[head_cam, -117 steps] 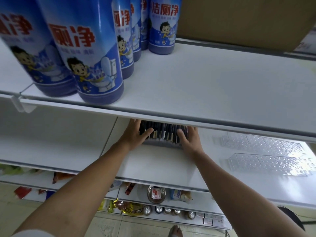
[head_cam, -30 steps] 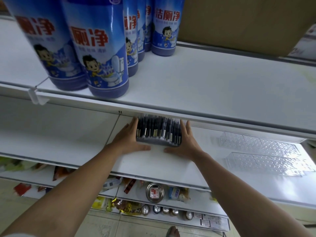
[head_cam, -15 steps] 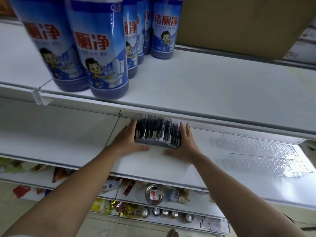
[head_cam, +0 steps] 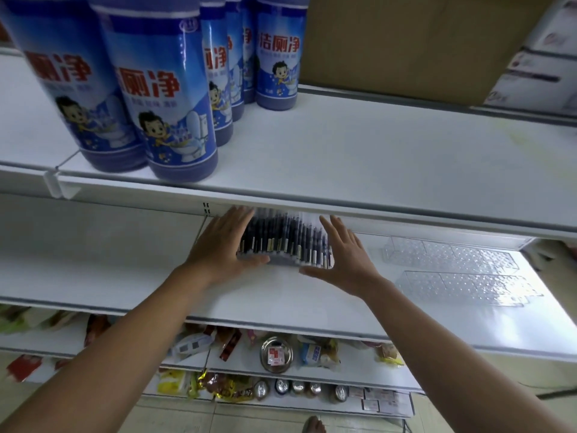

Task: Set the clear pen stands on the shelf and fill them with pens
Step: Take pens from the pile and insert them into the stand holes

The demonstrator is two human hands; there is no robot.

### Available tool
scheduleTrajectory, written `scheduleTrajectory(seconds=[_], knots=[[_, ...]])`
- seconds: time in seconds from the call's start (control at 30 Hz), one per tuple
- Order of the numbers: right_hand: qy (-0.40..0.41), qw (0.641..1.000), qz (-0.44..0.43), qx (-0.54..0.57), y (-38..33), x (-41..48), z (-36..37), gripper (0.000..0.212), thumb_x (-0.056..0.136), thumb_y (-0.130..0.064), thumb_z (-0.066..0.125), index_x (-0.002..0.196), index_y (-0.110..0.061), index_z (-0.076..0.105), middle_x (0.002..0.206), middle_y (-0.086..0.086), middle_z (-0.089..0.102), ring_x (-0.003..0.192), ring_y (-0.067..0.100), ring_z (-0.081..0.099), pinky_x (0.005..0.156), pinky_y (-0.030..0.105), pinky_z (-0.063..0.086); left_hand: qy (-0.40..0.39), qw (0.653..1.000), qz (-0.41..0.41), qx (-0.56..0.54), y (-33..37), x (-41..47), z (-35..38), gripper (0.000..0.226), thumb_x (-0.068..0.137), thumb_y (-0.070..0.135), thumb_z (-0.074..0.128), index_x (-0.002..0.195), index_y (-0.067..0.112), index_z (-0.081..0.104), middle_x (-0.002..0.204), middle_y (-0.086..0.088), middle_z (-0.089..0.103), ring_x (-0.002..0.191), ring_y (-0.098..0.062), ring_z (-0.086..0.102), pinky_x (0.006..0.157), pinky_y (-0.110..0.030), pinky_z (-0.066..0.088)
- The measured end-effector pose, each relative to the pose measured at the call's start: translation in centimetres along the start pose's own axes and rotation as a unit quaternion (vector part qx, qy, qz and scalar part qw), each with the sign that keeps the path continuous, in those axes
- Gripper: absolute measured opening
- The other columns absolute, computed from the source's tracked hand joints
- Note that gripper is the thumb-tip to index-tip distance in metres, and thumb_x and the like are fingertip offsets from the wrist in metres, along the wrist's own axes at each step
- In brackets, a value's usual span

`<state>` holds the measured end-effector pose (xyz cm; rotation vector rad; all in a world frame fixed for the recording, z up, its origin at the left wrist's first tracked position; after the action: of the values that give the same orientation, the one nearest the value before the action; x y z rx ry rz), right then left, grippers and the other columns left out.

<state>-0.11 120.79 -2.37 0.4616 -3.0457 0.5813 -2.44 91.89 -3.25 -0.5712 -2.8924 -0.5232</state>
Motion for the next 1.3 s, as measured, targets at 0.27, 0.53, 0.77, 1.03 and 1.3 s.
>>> scheduleTrajectory(seconds=[0.27, 0.53, 0.77, 1.03, 1.3], knots=[[0.014, 0.997, 0.055, -0.059, 1.5, -5.5, -3.3, 0.109, 0.083, -0.094, 0.041, 0.167, -0.035, 0.006, 0.177, -0.005, -0.001, 0.163, 0.017, -0.006, 0.133, 0.047, 0.002, -0.012, 0.994, 0.112, 0.012, 9.0, 1.9, -0.5, 0.116, 0.082, 0.097, 0.045, 0.169, 0.028, 0.011, 0.177, 0.002, 0.013, 0.163, -0.023, 0.011, 0.131, -0.055, 0.015], [0.056, 0.979, 0.190, -0.057, 6.6, -15.6, -7.4, 0.101, 0.085, -0.091, 0.043, 0.166, -0.034, 0.019, 0.176, -0.003, 0.010, 0.163, 0.019, 0.002, 0.132, 0.049, 0.004, -0.047, 0.967, 0.248, -0.021, 20.5, 4.2, 4.3, 0.104, 0.088, 0.091, 0.035, 0.168, 0.028, 0.016, 0.177, 0.006, 0.013, 0.164, -0.016, 0.006, 0.133, -0.051, 0.008], [0.072, 0.950, 0.298, -0.050, 10.0, -24.9, -9.8, 0.094, 0.087, -0.087, 0.047, 0.163, -0.034, 0.028, 0.175, 0.001, 0.017, 0.163, 0.024, 0.009, 0.132, 0.052, 0.009, -0.086, 0.939, 0.331, -0.044, 28.8, 4.2, 8.3, 0.100, 0.089, 0.088, 0.036, 0.166, 0.027, 0.023, 0.176, -0.001, 0.021, 0.163, -0.021, 0.014, 0.131, -0.051, 0.012], [0.102, 0.937, 0.333, -0.037, 11.4, -28.5, -10.8, 0.090, 0.089, -0.081, 0.054, 0.161, -0.032, 0.032, 0.174, 0.002, 0.020, 0.162, 0.026, 0.011, 0.131, 0.053, 0.011, -0.113, 0.930, 0.345, -0.051, 32.2, 4.4, 11.0, 0.101, 0.089, 0.090, 0.037, 0.167, 0.029, 0.021, 0.176, 0.000, 0.020, 0.163, -0.023, 0.014, 0.131, -0.054, 0.013], [0.110, 0.952, 0.283, -0.029, 14.9, -24.4, -11.5, 0.087, 0.089, -0.083, 0.048, 0.160, -0.035, 0.032, 0.174, -0.002, 0.022, 0.161, 0.025, 0.016, 0.130, 0.055, 0.014, -0.077, 0.948, 0.303, -0.064, 31.6, 6.3, 11.4, 0.098, 0.089, 0.088, 0.040, 0.165, 0.029, 0.026, 0.175, 0.001, 0.024, 0.163, -0.021, 0.017, 0.131, -0.051, 0.013]])
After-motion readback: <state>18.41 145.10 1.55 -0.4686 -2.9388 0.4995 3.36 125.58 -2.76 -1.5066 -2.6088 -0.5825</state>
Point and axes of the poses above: each hand's wrist, its own x-axis towards the middle knuckle, its own z-axis out of the palm, y = z × x, the point moved 4 cm from there along x, towards the middle knuckle
